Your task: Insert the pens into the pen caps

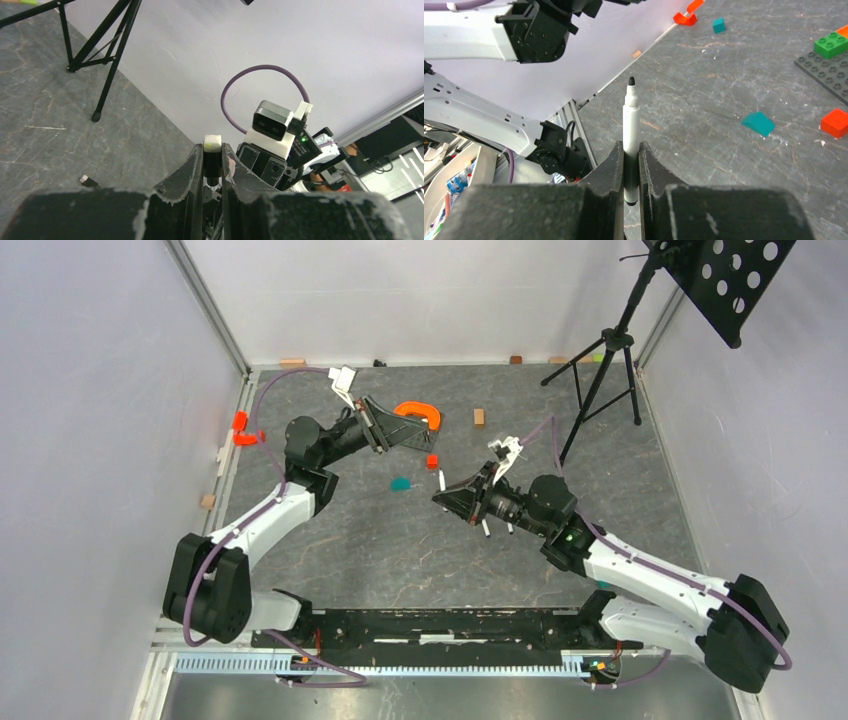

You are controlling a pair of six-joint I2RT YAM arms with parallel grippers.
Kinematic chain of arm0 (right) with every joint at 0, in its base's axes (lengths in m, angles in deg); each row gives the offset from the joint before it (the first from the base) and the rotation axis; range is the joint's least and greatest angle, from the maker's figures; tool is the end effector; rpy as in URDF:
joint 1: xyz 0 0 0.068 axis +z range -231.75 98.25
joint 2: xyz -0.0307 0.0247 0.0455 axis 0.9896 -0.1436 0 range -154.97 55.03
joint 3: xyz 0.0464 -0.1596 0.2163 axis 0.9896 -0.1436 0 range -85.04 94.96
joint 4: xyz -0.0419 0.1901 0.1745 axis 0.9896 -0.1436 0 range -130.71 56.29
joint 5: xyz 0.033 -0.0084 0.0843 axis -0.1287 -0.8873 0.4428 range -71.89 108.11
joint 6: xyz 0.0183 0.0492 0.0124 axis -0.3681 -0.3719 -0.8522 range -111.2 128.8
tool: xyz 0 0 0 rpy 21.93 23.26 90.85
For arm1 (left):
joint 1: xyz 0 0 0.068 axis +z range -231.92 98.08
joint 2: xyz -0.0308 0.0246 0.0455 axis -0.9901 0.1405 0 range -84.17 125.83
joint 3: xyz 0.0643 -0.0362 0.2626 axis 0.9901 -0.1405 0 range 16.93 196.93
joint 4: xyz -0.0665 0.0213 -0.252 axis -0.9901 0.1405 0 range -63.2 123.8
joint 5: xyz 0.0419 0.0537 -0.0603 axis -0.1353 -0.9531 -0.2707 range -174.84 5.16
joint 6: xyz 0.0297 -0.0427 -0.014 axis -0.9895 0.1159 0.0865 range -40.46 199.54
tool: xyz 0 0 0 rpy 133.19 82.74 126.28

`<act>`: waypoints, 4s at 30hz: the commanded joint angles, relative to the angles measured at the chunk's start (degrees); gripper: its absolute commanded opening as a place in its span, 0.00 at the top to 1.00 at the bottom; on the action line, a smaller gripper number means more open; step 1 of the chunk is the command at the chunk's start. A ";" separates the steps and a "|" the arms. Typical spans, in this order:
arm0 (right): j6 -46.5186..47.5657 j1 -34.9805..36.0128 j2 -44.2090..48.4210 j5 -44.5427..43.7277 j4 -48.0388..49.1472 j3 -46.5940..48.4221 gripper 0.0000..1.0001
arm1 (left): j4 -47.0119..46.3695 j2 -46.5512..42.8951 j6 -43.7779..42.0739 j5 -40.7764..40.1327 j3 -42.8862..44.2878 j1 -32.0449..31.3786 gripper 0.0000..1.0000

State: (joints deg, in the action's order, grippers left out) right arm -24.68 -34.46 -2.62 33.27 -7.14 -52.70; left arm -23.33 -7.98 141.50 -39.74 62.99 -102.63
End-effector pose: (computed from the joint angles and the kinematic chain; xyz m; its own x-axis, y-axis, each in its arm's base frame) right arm 0.1521 0.1784 0.2884 -0.4766 0.2688 -0.8370 -0.7477 0.3769 0.5467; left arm 0.2644 -0.1268 0.3327 -0.6194 -0.4318 -0.6557 0.6925 0.0930 -0.7154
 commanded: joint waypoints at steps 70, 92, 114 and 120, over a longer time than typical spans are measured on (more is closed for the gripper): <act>0.69 2.35 3.24 -8.04 0.43 2.30 1.00 | -11.05 2.49 2.21 3.75 -0.09 -8.03 0.98; 1.25 2.37 3.66 -8.55 -0.28 2.67 1.00 | -10.34 3.68 1.76 3.77 0.08 -8.05 0.98; -0.06 4.24 2.81 -8.05 1.35 1.26 1.00 | -4.18 0.93 -2.92 1.04 -0.18 -7.94 0.98; 1.72 4.30 3.53 -9.94 -1.14 2.55 1.00 | -4.57 1.02 -2.81 1.39 -0.18 -7.94 0.98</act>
State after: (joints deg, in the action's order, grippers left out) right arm -24.48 -30.46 -0.09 25.12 -9.02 -52.48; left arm -27.22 -5.47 141.13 -38.19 62.23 -110.65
